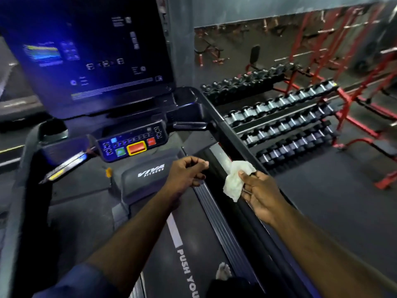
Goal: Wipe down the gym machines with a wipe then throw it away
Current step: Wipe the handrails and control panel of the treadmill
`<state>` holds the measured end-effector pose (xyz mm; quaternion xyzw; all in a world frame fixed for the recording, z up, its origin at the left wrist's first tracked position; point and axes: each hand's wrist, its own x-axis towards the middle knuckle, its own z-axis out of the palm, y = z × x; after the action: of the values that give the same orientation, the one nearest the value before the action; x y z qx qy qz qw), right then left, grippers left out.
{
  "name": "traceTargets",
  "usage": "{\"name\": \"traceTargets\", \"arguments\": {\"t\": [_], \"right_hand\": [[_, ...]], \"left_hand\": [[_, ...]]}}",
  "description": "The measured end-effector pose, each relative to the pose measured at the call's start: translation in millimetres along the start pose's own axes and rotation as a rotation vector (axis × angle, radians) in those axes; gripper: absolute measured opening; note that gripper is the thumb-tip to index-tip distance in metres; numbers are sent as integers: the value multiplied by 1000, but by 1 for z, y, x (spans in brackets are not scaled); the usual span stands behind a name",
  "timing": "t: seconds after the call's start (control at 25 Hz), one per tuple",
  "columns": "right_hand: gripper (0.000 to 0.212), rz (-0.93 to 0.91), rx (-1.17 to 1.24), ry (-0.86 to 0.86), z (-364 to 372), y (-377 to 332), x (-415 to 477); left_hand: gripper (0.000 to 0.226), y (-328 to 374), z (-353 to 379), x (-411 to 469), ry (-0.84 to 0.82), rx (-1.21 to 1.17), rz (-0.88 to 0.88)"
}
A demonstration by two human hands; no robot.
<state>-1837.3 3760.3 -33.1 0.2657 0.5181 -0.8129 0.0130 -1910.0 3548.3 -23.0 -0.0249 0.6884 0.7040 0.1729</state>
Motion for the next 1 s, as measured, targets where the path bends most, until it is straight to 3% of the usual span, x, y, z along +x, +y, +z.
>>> {"name": "traceTargets", "arguments": {"t": [0.28, 0.6, 0.8, 1.0], "right_hand": [[27, 56, 126, 70, -29, -28, 90], [31, 119, 59, 23, 12, -69, 190], [26, 83, -36, -14, 73, -93, 261], [22, 31, -174, 19, 151, -106, 333]], "left_hand": [[7, 8, 47, 113, -103, 84, -102], [8, 23, 27, 216, -9, 106, -71], [8, 37, -21, 293, 79, 490, 168], [18, 50, -87, 369, -38, 1036, 341]]}}
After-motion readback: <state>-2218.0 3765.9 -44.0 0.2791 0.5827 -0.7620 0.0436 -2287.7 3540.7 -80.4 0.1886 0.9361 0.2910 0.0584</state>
